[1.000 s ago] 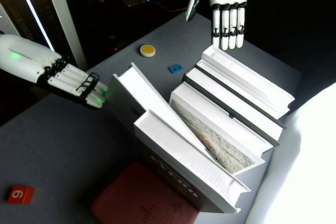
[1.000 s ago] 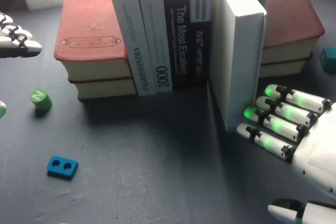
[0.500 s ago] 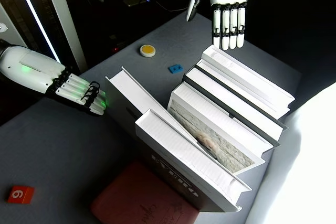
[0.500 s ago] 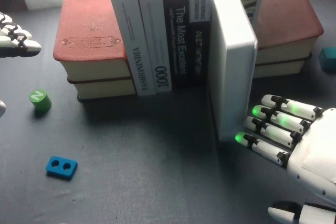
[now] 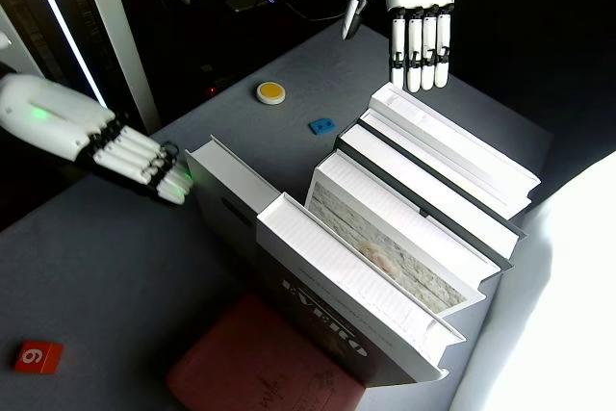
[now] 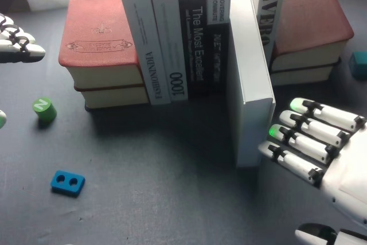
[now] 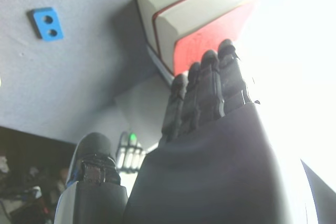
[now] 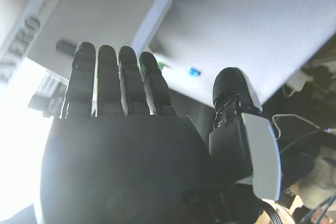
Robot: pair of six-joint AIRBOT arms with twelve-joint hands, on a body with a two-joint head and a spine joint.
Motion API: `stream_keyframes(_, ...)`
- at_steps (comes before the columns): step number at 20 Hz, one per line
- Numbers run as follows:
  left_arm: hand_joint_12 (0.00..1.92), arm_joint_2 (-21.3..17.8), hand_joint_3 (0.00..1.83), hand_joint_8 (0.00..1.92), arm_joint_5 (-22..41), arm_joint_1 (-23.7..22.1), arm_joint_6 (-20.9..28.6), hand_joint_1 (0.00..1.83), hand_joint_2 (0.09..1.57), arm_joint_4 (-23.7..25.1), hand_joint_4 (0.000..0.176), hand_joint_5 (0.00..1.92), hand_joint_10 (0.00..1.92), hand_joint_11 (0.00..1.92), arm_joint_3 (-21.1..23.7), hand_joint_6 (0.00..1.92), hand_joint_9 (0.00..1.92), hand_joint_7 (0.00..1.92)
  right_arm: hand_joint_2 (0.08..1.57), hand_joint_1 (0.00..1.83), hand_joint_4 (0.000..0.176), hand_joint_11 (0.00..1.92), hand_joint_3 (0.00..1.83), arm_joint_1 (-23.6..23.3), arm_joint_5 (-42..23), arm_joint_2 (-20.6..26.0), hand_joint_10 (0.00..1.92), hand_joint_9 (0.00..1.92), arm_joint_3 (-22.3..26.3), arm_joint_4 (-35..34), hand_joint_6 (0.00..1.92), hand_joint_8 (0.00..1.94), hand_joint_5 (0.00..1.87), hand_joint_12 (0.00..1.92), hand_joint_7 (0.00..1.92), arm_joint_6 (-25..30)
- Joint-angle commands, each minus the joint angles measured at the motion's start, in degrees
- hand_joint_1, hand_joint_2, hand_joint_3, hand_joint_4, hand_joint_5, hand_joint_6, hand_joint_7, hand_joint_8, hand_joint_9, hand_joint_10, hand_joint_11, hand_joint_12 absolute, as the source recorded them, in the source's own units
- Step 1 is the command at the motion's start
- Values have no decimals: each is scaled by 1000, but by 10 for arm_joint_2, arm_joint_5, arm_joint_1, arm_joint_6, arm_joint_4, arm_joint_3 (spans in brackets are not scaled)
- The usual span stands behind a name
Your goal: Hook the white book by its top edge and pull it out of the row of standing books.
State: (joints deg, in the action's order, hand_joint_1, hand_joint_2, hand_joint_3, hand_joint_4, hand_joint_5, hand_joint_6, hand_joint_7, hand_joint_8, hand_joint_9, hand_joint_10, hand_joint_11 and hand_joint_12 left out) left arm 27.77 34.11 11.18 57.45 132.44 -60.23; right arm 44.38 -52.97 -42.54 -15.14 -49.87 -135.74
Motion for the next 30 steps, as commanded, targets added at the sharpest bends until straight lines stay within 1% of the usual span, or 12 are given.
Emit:
stream_keyframes(1, 0, 1, 4, 0, -32, -7, 1, 0, 1246, -22, 0, 12, 0, 0, -3, 4, 0, 0, 1290, 0, 0, 1, 5, -8, -47, 6, 8, 23, 8, 31, 9, 10, 69, 0, 43, 0)
stream_keyframes(8, 0, 2, 1, 1, -36, -5, -8, 0, 1241, -21, 0, 46, 0, 0, -6, 10, 1, 7, 1254, 0, 0, 0, 0, -29, -70, 39, 0, 3, 55, 31, 3, 3, 57, 0, 18, 10)
stream_keyframes(10, 0, 2, 0, 0, -41, -5, -8, 0, 1239, -22, 0, 43, 0, 0, -4, 6, 0, 2, 1247, 0, 0, 0, 0, -49, -69, 46, 0, 0, 61, 31, 0, 0, 48, 0, 7, 24)
stream_keyframes(11, 0, 2, 0, 0, -45, -6, -8, 0, 1236, -22, 0, 33, 0, 0, -2, 2, 0, 0, 1243, 0, 0, 0, 0, -72, -68, 48, 0, 0, 62, 31, 1, 0, 49, 0, 7, 34)
stream_keyframes(14, 0, 2, 0, 0, -45, -6, -7, 0, 1233, -22, 0, 39, 0, 0, 1, 4, 0, 0, 1241, 0, 0, 0, 0, -103, -58, 49, 3, 8, 61, 31, 2, 4, 52, 0, 17, 35)
stream_keyframes(16, 0, 3, 0, 0, -45, -6, -3, 0, 1235, -22, 0, 41, 0, 0, 3, 4, 0, 0, 1244, 0, 0, 0, 0, -122, -39, 47, 3, 10, 53, 31, 2, 4, 56, 0, 23, 43)
stream_keyframes(21, 0, 3, 0, 7, -46, -6, 5, 0, 1237, -22, 0, 56, 0, 0, 8, 8, 0, 18, 1249, 0, 0, 0, 0, -184, 28, 26, 6, 16, -1, 33, 10, 8, 82, 0, 41, 93)
stream_keyframes(22, 0, 3, 0, 0, -46, -6, 6, 0, 1223, -22, 0, 21, 0, 0, 8, 0, 0, 2, 1246, 0, 0, 0, 0, -198, 46, 20, 3, 10, -15, 34, 5, 4, 74, 0, 36, 107)
stream_keyframes(23, 0, 3, 0, 0, -46, -6, 6, 0, 1223, -22, 0, 21, 0, 0, 8, 0, 0, 2, 1246, 0, 0, 0, 0, -207, 59, 19, 3, 10, -26, 48, 5, 4, 74, 0, 36, 128)
stream_keyframes(26, 0, 3, 0, 1, -46, -6, 7, 0, 1229, -22, 0, 30, 0, 0, 8, 4, 0, 4, 1243, 0, 0, 0, 0, -205, 80, 19, 0, 0, -48, 156, 0, 0, 26, 0, 0, 217)
stream_keyframes(29, 0, 3, 0, 0, -44, -6, 9, 0, 1225, -22, 0, 43, 0, 0, 7, 9, 0, 1, 1242, 0, 0, 0, 0, -209, 112, 19, 0, 0, -62, 171, 10, 5, 50, 0, 13, 245)
stream_keyframes(30, 0, 3, 0, 0, -42, -6, 10, 0, 1225, -22, 0, 39, 0, 0, 5, 6, 0, 0, 1241, 0, 0, 0, 0, -209, 119, 22, 0, 0, -66, 171, 14, 8, 60, 0, 22, 268)
